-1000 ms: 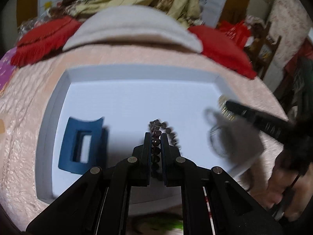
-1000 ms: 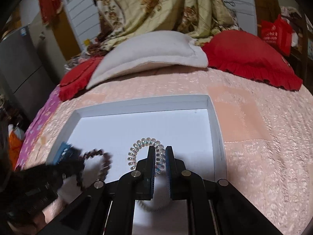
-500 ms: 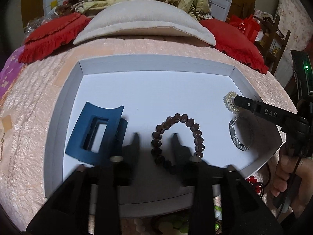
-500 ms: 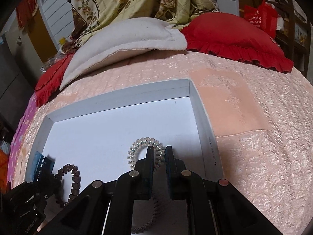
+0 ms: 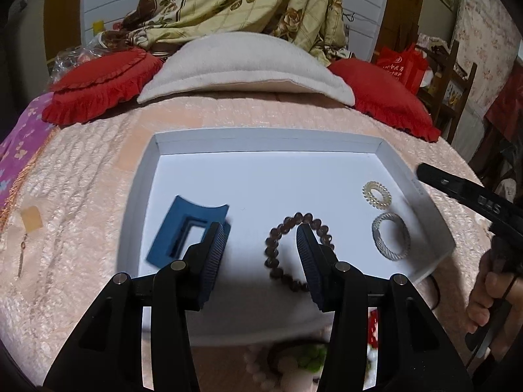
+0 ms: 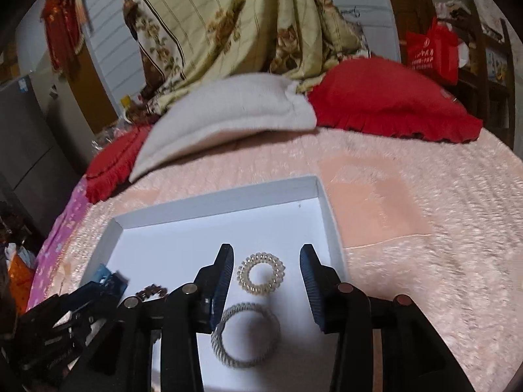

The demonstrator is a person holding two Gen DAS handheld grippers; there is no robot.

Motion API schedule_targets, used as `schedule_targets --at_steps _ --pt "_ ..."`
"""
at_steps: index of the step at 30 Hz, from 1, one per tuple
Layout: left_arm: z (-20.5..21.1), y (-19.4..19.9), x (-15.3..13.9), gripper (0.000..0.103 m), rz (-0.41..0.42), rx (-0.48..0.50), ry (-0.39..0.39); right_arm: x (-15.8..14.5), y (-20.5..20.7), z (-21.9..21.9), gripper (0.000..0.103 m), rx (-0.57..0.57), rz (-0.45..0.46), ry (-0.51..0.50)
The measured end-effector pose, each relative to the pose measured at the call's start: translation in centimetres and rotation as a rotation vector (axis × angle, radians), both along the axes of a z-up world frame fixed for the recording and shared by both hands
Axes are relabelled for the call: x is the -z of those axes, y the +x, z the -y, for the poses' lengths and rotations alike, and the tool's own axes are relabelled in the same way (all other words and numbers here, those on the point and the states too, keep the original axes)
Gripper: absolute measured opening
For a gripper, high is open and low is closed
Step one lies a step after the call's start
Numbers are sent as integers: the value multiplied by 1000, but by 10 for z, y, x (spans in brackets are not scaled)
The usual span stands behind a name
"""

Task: Organize jewelry
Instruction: 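Drop the wooden-bead bracelet in the tray with the left tool while the right tool drops the coil tie, then lower the right tool onto the red-bead bracelet and black cord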

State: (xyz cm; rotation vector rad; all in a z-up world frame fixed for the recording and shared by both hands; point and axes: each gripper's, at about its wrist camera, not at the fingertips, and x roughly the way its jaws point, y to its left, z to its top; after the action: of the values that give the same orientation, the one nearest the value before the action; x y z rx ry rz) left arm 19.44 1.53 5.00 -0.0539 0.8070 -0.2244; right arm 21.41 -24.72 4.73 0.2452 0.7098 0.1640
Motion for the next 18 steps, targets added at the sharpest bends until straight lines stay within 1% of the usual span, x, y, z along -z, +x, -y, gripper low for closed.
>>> schedule_targets --at_steps 3,5,8,10,13,15,17,18 --pt "-14 -18 -3 46 -5 -13 -7 -11 -33 6 40 -15 44 -9" --pt "-24 -31 -2 47 -15 -29 -27 -14 -56 11 40 -27 60 -22" --pt "-37 -57 0 50 -36 -54 -74 -10 -87 17 41 -51 50 -18" --pt "-41 -74 2 50 -43 -67 -83 -2 -104 14 41 -98 24 -34" --pt "-41 -95 9 50 -61 -68 -77 13 -122 -1 41 -190 7 -104" --pt "-33 -104 14 50 -68 -48 -55 23 -127 -16 41 -270 -8 -161" --pt "-25 -105 17 50 -63 -28 -25 34 -128 -23 34 -291 -13 -206" --pt "-21 -105 18 50 -60 -19 -14 39 -125 -24 30 -300 -26 -196"
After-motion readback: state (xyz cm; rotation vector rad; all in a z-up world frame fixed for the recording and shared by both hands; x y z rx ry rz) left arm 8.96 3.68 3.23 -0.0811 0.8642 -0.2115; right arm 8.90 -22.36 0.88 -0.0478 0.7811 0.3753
